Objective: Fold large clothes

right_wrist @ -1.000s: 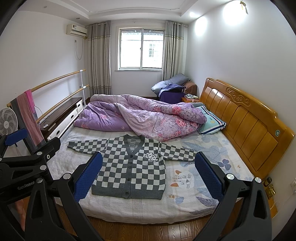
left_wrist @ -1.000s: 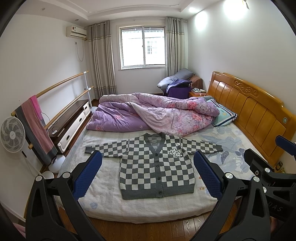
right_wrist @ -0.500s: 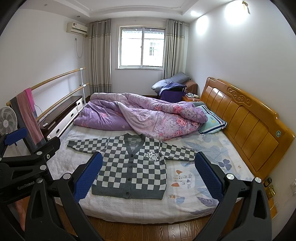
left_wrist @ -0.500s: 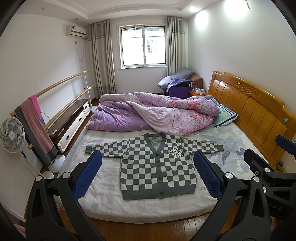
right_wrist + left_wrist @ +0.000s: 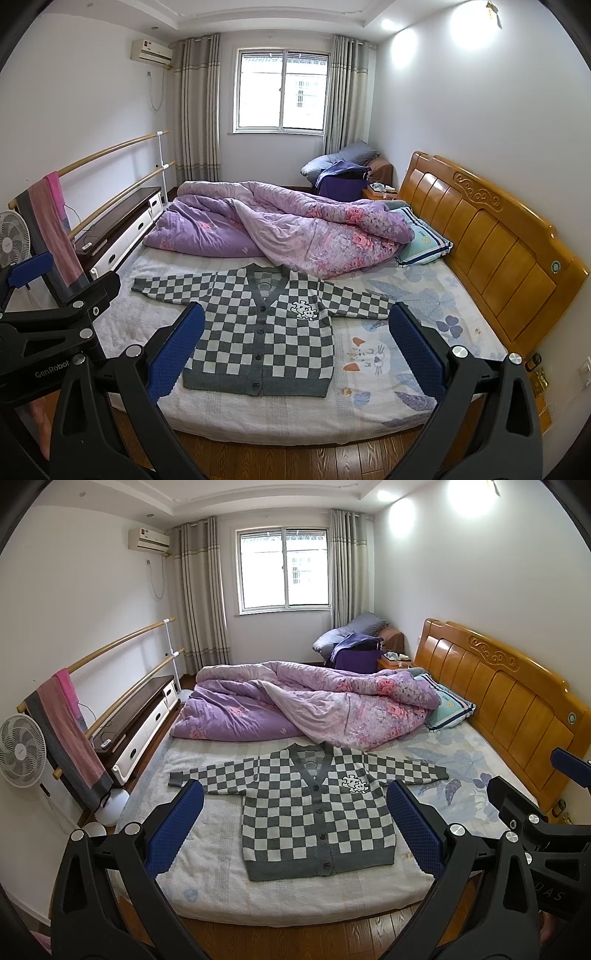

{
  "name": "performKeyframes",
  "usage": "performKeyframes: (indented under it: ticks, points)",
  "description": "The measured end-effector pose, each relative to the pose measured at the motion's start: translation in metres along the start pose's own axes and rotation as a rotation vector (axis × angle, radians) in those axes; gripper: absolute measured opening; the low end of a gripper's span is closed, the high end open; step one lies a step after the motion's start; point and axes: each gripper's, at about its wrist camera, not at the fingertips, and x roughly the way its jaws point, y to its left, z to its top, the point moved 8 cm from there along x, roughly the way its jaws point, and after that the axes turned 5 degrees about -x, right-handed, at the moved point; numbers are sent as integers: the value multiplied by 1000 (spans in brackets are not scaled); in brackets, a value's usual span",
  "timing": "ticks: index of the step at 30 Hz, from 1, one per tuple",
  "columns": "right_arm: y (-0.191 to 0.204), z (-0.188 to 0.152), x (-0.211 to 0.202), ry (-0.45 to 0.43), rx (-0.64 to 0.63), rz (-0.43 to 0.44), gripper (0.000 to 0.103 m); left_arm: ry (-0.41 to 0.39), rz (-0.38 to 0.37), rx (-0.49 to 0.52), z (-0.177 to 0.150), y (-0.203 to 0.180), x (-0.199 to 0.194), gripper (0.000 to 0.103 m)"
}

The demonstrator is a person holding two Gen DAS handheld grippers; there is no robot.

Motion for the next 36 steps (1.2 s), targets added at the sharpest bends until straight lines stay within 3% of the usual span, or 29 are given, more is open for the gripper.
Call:
performKeyframes:
  ticks: [21, 28, 36]
  points:
    - [36, 9, 33, 47, 4, -3, 96, 46, -12, -13, 1, 18, 41, 98]
    - [35, 15, 62, 74, -2, 6, 96, 74, -14, -27, 8, 18, 73, 98]
    - [24, 28, 129, 107, -2, 63, 96, 114, 33, -33, 25, 8, 136, 98]
